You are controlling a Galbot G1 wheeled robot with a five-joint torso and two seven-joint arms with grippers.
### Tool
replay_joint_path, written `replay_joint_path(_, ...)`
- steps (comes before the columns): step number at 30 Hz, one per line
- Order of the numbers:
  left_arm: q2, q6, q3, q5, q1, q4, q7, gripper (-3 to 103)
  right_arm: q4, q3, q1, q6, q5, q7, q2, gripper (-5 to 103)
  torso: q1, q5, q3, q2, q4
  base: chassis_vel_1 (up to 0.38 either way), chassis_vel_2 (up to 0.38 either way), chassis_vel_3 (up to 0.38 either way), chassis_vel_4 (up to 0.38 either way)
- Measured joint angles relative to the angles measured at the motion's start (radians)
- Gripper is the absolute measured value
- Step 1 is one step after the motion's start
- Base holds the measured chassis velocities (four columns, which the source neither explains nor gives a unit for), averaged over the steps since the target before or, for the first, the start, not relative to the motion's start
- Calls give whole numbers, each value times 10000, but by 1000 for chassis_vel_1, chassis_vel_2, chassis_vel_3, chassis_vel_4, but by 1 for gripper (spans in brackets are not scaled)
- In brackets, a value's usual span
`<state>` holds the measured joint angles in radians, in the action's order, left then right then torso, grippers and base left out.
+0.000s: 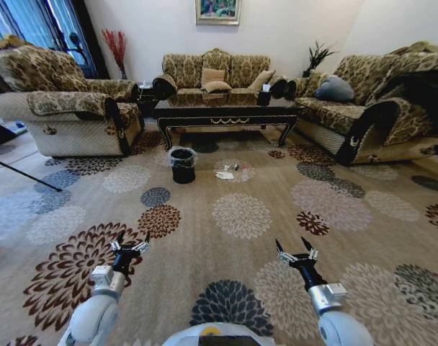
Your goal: Move to the front of the table and pick up the trash from the floor, then place it into the trash bin.
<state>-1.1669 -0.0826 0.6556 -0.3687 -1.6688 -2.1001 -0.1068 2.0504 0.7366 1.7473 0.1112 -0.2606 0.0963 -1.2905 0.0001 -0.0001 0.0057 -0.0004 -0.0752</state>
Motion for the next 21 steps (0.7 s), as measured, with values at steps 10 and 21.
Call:
replay_joint_path(10, -53, 114, -87, -225, -17, -226, -170, 100, 172, 70, 120, 73, 19, 51, 31, 100, -1, 1, 19, 0, -1, 0, 0, 0, 0)
replay_joint_path(21, -44, 309, -35, -122, -43, -236, -146, 100, 118, 62, 84, 125, -17, 82, -45, 100, -1, 0, 56, -1, 0, -60, 60, 60, -58)
